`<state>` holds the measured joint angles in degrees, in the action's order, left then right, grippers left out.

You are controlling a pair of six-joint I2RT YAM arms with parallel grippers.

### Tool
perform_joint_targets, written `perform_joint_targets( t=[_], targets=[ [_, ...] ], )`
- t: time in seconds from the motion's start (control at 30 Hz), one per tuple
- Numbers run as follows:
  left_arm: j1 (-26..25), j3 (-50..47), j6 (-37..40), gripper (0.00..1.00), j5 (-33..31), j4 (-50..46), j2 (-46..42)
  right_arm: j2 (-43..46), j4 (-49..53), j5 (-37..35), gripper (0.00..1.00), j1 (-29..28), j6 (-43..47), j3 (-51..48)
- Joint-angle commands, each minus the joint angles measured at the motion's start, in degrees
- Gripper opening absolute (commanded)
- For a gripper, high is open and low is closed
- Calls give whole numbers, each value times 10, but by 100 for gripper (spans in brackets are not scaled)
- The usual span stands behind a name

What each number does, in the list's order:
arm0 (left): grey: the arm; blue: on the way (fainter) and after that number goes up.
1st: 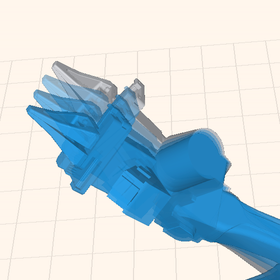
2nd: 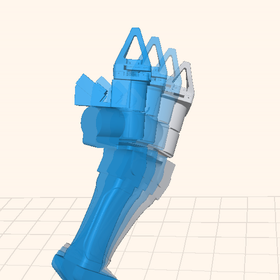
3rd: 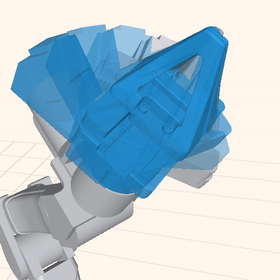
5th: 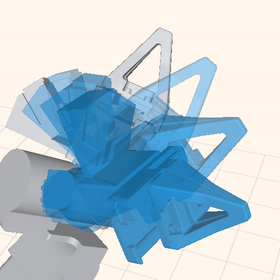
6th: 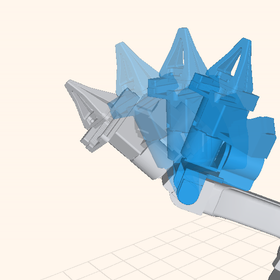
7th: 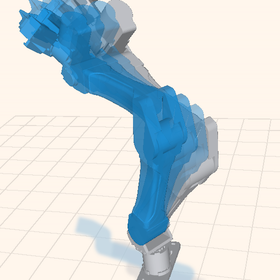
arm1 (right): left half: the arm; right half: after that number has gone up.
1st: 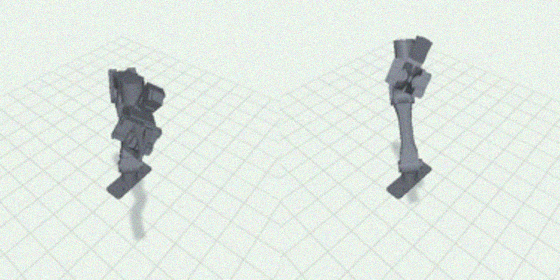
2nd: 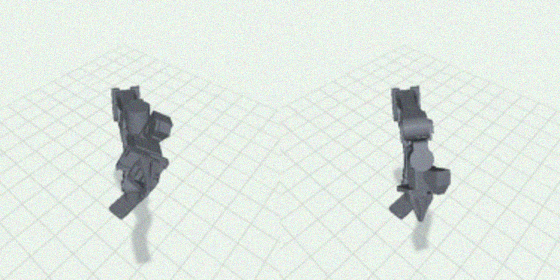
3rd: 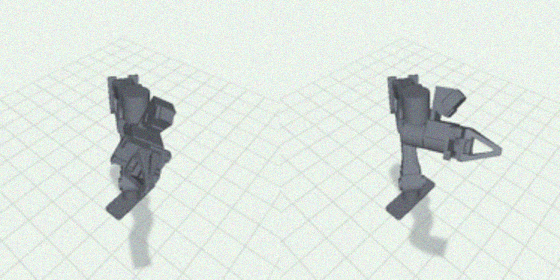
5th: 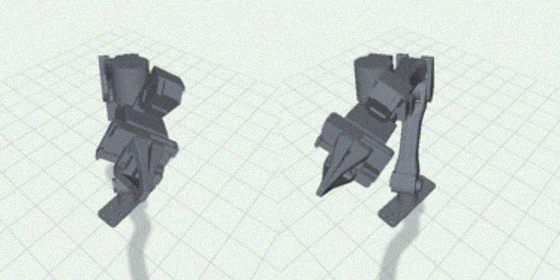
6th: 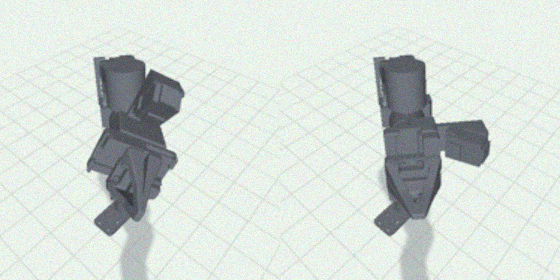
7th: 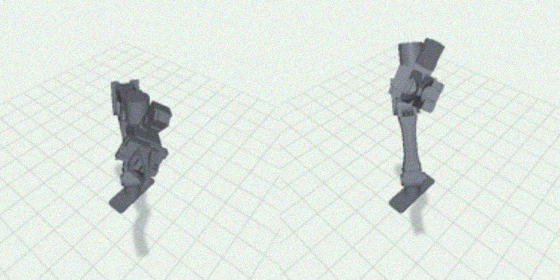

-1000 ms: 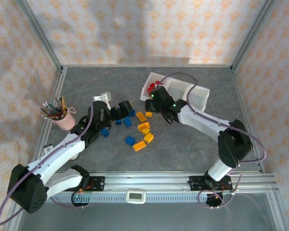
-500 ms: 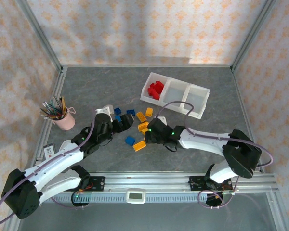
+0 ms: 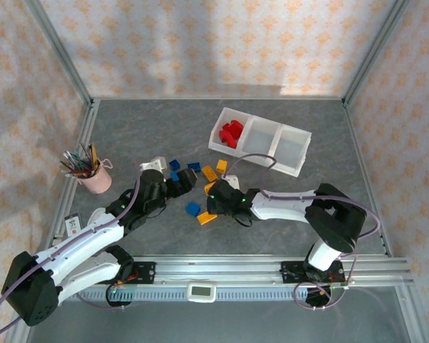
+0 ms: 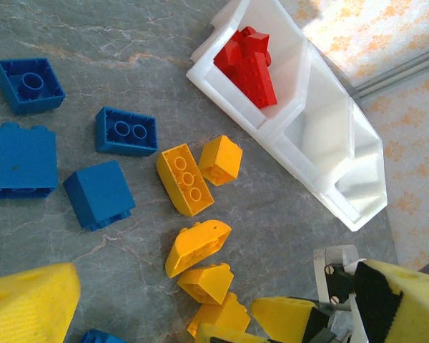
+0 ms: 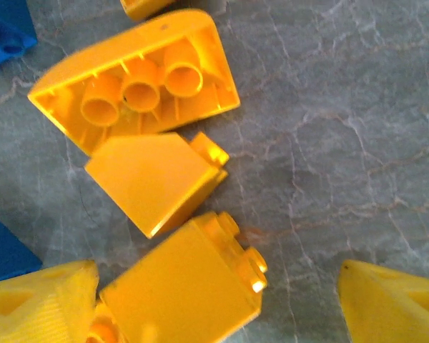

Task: Sort the legos into containers by color
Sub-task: Pick up the lego from the bottom-center of the table, then place the lego in the container.

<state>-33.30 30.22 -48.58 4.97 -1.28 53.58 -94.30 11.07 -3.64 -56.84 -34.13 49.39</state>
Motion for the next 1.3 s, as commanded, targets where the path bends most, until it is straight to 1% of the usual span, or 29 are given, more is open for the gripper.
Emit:
perform_joint_targets(
  t=[0.0, 0.17, 0.43, 0.53, 0.73, 0.83, 0.9, 1.0, 1.1, 1.17, 1.27],
  targets=[
    [-1, 2, 3, 99, -19, -17, -6, -18, -7, -39, 84, 3, -7, 16],
    [-1, 6, 9, 99, -17, -17, -4, -17, -7, -38, 78, 12, 0, 9],
    [-1, 14, 16, 99, -22, -25, -2, 6, 13, -35, 62, 15, -1, -14],
    [-1, 17, 16, 99, -22, -25, 0, 15, 13, -26, 60, 15, -4, -22],
    [-1, 23, 16, 99, -15, -21, 7, 41, 17, -30, 52, 17, -2, -24],
    [-1, 25, 14, 99, -9, -18, 10, 63, 17, -24, 48, 27, 3, -27],
    [-1, 27, 13, 99, -6, -16, 12, 79, 24, -26, 47, 36, 8, -26],
    [-1, 33, 13, 99, 8, -3, 21, 106, 38, -32, 47, 62, 21, -23],
    [-1, 50, 21, 99, 24, 9, 44, 126, 38, -34, 47, 113, 52, -8],
    [-2, 67, 27, 99, 28, 13, 68, 122, 35, -40, 48, 154, 75, 16],
    [-3, 89, 31, 99, 36, 24, 100, 91, 27, -43, 48, 206, 104, 59]
  ],
)
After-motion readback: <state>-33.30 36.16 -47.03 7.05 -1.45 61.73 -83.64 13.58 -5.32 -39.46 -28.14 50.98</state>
